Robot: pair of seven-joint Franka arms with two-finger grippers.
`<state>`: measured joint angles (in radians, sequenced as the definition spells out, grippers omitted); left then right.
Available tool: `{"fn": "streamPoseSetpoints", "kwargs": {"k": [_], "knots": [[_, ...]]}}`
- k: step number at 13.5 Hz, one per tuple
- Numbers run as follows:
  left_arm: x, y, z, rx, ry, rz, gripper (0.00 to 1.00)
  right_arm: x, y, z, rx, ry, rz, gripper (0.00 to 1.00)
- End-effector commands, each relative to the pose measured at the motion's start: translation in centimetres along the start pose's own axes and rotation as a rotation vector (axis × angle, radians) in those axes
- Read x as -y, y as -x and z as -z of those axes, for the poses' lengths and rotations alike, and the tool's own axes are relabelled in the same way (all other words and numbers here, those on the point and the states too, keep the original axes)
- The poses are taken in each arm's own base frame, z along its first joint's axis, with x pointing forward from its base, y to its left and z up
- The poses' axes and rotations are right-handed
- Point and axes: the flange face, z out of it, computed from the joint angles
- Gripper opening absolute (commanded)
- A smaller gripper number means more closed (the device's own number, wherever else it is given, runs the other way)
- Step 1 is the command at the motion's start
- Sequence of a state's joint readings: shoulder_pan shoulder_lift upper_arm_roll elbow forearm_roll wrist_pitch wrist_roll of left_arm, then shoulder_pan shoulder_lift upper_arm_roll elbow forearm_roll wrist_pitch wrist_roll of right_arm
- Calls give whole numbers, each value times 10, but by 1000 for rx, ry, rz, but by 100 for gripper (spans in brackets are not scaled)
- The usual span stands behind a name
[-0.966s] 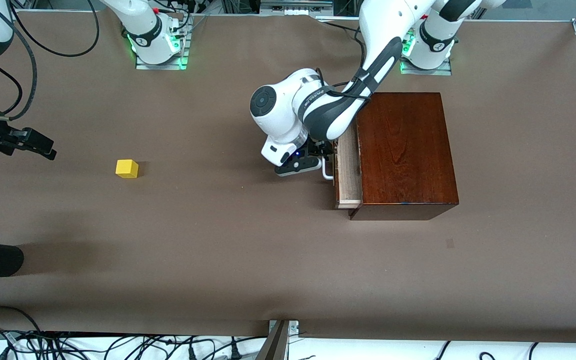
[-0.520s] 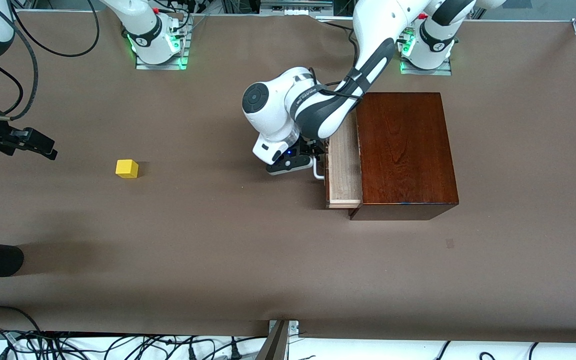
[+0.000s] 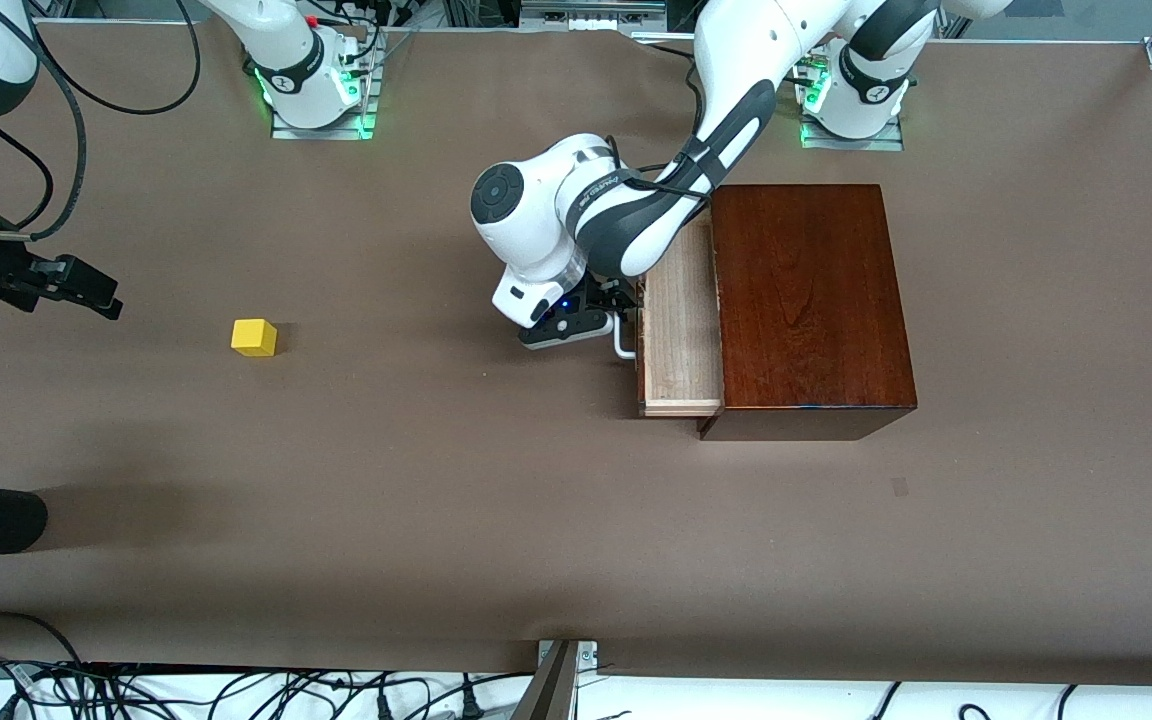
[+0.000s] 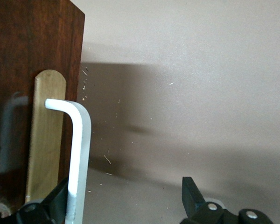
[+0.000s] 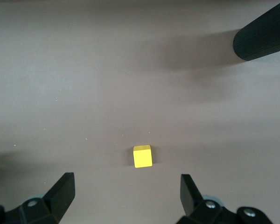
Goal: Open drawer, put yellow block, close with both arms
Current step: 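Pull the drawer out of the wooden box with the left gripper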
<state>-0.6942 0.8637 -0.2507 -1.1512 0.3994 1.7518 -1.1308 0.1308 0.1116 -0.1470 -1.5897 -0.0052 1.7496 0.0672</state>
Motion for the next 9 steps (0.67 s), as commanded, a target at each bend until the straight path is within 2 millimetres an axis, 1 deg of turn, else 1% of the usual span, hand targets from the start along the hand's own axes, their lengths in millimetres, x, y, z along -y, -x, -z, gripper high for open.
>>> {"fn": "streamPoseSetpoints", "kwargs": {"k": [1, 2, 8, 9], "knots": [[-27, 7, 13, 22, 107, 22, 100, -1, -1, 3, 0, 9, -2, 100], [-28, 7, 17, 27, 122, 26, 100, -1, -1, 2, 2, 9, -6, 100], [-28, 7, 21, 28, 130, 26, 100, -1, 0, 2, 5, 11, -5, 100], [-28, 6, 27, 36, 146, 33, 100, -1, 0, 1, 6, 11, -5, 100]]}}
